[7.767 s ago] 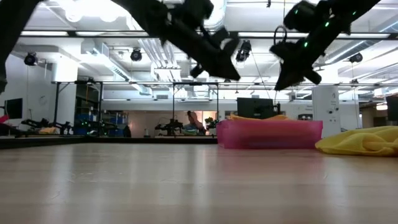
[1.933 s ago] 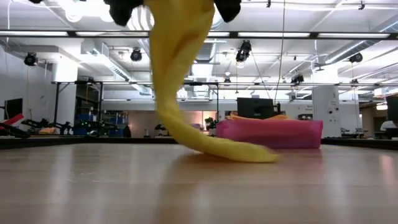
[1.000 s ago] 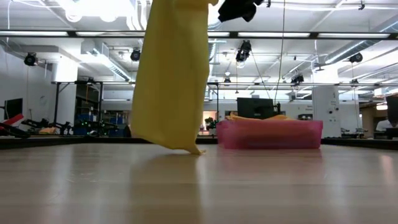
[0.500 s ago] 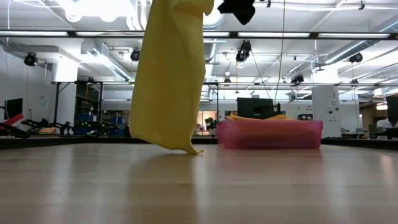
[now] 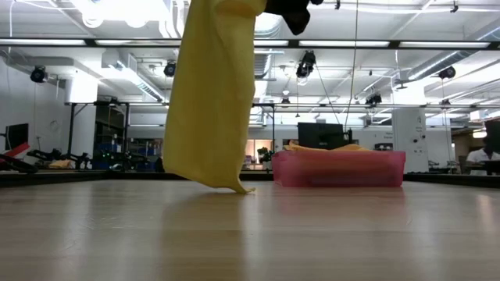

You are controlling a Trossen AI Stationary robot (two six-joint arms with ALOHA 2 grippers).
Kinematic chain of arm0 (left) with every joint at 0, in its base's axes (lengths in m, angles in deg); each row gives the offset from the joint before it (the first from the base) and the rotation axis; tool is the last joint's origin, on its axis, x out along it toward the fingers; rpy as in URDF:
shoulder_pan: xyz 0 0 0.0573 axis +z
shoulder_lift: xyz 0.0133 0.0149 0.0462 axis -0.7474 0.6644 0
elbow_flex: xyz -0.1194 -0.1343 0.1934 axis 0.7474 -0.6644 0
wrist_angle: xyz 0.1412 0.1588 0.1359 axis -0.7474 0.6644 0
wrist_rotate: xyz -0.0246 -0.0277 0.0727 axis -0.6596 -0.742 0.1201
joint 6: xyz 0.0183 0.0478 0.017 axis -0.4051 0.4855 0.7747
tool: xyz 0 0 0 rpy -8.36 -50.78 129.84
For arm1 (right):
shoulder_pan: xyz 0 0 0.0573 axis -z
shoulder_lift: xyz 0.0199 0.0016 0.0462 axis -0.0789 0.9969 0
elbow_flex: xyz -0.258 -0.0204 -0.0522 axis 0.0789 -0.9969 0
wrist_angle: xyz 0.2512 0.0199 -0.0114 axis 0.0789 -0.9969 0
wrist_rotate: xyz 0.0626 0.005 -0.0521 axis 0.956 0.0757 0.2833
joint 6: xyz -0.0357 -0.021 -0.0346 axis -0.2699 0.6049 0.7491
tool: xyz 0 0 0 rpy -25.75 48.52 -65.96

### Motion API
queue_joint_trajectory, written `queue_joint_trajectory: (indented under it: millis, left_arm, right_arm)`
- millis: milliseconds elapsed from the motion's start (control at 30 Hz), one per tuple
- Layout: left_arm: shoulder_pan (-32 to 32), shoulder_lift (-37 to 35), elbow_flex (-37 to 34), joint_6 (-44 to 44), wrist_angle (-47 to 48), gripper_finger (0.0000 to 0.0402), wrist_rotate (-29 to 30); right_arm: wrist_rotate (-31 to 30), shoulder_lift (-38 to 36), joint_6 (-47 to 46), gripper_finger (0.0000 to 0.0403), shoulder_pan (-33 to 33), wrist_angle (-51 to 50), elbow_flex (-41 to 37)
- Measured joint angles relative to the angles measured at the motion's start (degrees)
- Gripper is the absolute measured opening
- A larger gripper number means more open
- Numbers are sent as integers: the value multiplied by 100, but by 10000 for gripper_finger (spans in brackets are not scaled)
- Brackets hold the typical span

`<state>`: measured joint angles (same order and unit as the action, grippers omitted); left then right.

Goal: Fold microfiber towels
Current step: Fold the yellow microfiber cloth

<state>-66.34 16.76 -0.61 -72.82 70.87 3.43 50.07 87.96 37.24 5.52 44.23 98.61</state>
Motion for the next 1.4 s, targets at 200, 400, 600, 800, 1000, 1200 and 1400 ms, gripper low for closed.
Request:
queue_joint_trajectory:
  millis: [200,400,600,800,1000,1200,1400]
  left_arm:
    - [0,0,0,2,0,0,0]
    - [0,0,-7,0,128,0,0]
    - [0,-48,-9,-21,490,0,245]
    - [0,-107,-11,-36,788,0,288]
    - [2,-110,-11,-46,1074,0,233]
    - [2,-408,2,129,1108,0,-132]
    - [2,-905,44,121,1859,0,-210]
  right_arm:
    - [-3,0,-75,72,-25,-54,-11]
    - [5,-12,-83,13,-97,-113,-13]
    - [5,-146,-87,9,-99,-1280,154]
    - [-638,-224,71,9,-102,-2365,391]
    - [-1774,-260,290,9,-102,-2804,671]
    - [-2630,-262,912,9,-114,-3107,1311]
    - [-3166,-262,1603,9,-113,-3205,1995]
